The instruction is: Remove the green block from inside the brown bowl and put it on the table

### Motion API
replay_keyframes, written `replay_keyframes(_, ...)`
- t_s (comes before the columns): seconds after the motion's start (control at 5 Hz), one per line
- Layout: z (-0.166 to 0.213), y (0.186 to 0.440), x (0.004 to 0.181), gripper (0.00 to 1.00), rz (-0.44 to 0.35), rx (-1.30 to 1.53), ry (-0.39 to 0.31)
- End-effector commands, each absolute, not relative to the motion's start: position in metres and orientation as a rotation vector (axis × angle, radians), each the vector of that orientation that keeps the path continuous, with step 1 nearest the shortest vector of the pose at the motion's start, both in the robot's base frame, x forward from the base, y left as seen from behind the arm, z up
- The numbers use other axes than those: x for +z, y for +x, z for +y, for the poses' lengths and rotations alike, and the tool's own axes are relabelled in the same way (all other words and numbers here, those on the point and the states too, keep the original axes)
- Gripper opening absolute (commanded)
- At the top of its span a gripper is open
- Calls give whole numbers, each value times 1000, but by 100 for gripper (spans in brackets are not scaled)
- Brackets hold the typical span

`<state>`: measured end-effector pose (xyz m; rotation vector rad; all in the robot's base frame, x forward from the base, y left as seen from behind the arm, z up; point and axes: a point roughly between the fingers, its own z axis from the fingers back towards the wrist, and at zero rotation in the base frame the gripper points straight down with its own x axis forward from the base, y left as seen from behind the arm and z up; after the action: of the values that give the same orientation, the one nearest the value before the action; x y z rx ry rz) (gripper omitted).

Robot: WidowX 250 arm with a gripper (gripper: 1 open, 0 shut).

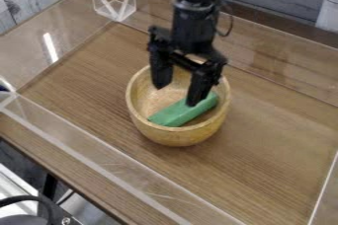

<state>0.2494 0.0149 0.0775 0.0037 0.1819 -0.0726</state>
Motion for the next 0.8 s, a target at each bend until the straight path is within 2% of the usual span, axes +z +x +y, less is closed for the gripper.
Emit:
replay_keyframes(0.0,23,252,78,100,102,-86,5)
replay_keyframes(0.6,14,257,63,100,77,-100,-30)
